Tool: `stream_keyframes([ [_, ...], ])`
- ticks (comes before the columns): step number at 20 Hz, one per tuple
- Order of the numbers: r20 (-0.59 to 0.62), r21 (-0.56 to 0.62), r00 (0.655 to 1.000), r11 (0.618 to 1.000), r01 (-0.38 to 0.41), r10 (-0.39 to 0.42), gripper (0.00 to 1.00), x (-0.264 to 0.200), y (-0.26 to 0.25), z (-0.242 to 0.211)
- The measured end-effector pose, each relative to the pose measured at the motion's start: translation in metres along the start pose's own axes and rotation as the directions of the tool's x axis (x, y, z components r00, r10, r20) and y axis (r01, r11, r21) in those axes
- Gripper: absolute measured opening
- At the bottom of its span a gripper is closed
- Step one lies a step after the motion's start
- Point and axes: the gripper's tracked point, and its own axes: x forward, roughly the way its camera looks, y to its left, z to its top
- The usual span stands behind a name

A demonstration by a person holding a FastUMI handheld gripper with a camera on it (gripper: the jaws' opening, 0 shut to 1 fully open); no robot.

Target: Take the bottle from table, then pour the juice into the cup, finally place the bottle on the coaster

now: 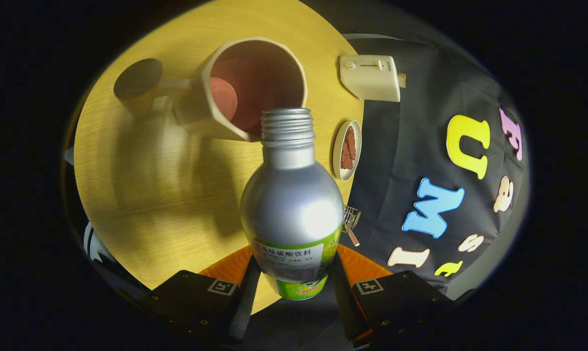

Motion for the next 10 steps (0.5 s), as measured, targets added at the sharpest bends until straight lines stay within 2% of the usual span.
stream_keyframes([
  [10,-0.033,-0.094,0.999,0.995,0.014,-0.017,0.73,0.001,-0.011,0.001],
])
